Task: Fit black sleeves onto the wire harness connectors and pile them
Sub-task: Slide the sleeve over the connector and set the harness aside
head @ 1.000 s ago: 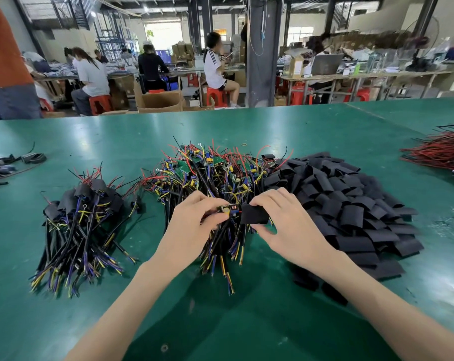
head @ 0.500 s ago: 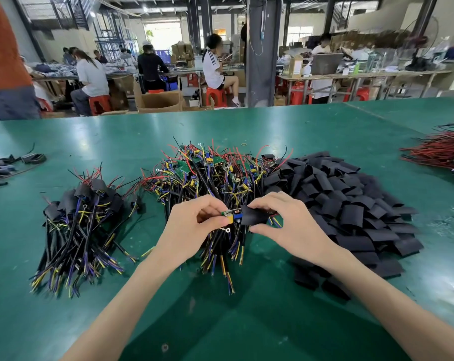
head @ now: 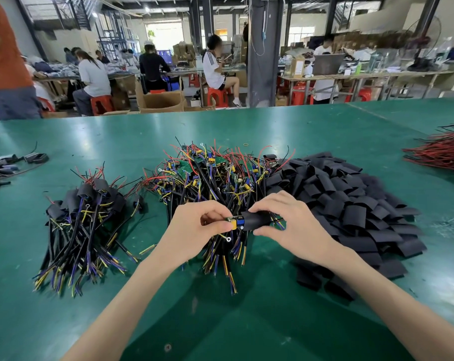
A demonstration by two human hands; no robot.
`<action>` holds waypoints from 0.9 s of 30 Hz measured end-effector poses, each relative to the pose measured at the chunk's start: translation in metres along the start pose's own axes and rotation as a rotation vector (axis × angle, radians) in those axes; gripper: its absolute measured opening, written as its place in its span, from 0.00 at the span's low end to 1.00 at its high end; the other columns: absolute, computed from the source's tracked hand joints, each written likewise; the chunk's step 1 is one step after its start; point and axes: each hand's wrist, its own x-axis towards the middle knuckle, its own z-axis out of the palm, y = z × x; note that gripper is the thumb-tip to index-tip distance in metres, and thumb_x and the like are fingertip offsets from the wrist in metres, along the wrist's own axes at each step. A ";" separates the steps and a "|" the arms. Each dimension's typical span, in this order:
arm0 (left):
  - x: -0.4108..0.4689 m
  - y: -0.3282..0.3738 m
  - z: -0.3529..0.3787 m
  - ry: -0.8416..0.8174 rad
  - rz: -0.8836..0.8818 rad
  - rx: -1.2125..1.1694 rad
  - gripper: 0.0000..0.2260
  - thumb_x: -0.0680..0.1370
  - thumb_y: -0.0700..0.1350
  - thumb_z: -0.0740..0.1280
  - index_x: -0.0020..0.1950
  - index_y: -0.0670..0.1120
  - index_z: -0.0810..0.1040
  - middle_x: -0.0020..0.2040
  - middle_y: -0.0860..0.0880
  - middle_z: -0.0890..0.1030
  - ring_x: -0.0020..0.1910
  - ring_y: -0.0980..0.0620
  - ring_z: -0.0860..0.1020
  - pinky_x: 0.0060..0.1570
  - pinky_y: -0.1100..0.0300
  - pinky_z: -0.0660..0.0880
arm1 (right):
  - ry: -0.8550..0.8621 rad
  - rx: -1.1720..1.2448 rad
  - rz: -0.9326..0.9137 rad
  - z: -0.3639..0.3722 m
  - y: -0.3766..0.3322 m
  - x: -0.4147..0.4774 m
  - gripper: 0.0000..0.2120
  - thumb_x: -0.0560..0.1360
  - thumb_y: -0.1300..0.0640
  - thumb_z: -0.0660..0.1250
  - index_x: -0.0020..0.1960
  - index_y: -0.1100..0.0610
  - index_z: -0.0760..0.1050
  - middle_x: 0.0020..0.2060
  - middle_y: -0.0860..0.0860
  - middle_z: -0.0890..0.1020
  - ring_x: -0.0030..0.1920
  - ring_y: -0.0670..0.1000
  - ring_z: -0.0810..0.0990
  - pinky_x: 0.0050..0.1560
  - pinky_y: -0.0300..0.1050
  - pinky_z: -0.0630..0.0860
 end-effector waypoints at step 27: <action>0.002 -0.002 0.005 0.008 -0.163 -0.214 0.12 0.69 0.40 0.76 0.46 0.47 0.74 0.32 0.50 0.82 0.25 0.59 0.70 0.28 0.70 0.67 | 0.001 -0.037 -0.056 0.003 -0.006 0.000 0.17 0.64 0.61 0.77 0.51 0.58 0.78 0.46 0.48 0.80 0.47 0.51 0.71 0.51 0.44 0.69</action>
